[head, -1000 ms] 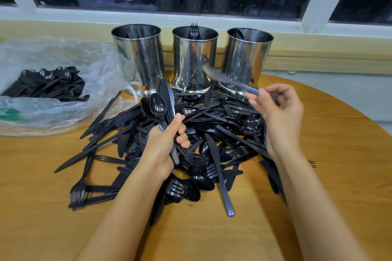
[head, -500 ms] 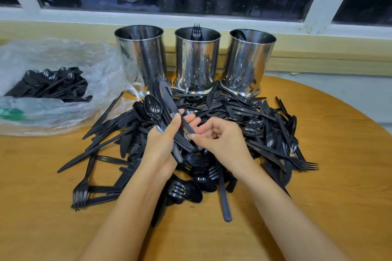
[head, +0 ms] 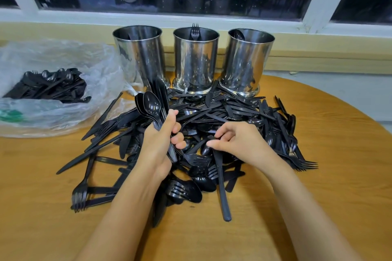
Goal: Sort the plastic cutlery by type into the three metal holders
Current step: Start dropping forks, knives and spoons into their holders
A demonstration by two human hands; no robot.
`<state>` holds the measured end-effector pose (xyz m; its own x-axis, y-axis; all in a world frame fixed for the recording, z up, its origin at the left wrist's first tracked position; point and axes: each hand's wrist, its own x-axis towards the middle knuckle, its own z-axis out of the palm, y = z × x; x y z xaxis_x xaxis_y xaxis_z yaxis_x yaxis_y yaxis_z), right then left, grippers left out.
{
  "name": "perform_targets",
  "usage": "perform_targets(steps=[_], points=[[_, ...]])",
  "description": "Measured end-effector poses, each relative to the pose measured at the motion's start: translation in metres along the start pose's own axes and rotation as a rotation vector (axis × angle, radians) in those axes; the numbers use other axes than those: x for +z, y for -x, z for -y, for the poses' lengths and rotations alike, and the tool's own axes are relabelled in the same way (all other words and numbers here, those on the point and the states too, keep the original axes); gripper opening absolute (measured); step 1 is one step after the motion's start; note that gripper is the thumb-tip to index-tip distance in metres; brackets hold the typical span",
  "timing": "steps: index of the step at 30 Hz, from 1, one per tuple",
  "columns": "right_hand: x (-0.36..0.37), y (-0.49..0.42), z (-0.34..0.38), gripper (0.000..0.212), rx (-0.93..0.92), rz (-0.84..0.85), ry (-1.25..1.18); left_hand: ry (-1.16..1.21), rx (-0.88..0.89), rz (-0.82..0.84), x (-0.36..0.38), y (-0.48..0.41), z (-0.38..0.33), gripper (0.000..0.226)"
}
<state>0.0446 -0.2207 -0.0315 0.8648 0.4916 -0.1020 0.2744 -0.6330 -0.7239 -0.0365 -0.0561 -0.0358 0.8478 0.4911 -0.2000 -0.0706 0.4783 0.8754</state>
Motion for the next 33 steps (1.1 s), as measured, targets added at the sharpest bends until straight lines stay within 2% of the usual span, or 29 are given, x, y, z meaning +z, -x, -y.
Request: perform_targets(steps=[2, 4, 7, 11, 13, 16, 18, 21, 23, 28, 31, 33], points=[[0.003, 0.0, 0.0, 0.029, 0.0, 0.021, 0.052, -0.009, -0.02, 0.025, 0.001, 0.001, 0.0, 0.017], [0.003, -0.001, 0.002, 0.025, -0.025, -0.006, -0.015, -0.007, -0.048, 0.049, 0.001, 0.001, 0.0, 0.016], [-0.004, 0.002, 0.009, 0.01, -0.09, -0.095, -0.329, -0.017, -0.083, 0.106, 0.002, 0.002, 0.001, 0.019], [-0.013, 0.009, 0.015, 0.009, -0.157, -0.182, -0.724, -0.111, -0.135, 0.232, 0.007, 0.009, 0.002, 0.028], [-0.013, 0.009, 0.016, 0.009, -0.182, -0.218, -0.811, -0.197, -0.192, 0.364, 0.009, 0.013, 0.003, 0.035], [-0.012, 0.008, 0.014, 0.005, -0.219, -0.339, -0.753, -0.308, -0.222, 0.533, 0.011, 0.02, 0.006, 0.035], [-0.009, 0.008, 0.014, 0.003, -0.244, -0.384, -0.706, -0.39, -0.199, 0.555, 0.013, 0.022, 0.007, 0.036], [-0.006, 0.008, 0.017, 0.004, -0.269, -0.355, -0.734, -0.373, -0.167, 0.54, 0.014, 0.021, 0.009, 0.034], [-0.008, 0.007, 0.018, 0.012, -0.264, -0.332, -0.808, -0.262, -0.173, 0.524, 0.012, 0.02, 0.005, 0.022], [-0.019, 0.0, 0.002, 0.013, -0.199, -0.449, -0.871, -0.158, -0.082, 0.396, 0.007, 0.012, -0.001, 0.019], [-0.022, -0.007, -0.011, 0.009, -0.143, -0.504, -0.731, -0.183, -0.018, 0.321, 0.0, 0.006, -0.003, 0.022], [-0.021, -0.01, -0.019, 0.007, -0.129, -0.507, -0.513, -0.179, 0.003, 0.282, -0.002, 0.005, -0.003, 0.018]])
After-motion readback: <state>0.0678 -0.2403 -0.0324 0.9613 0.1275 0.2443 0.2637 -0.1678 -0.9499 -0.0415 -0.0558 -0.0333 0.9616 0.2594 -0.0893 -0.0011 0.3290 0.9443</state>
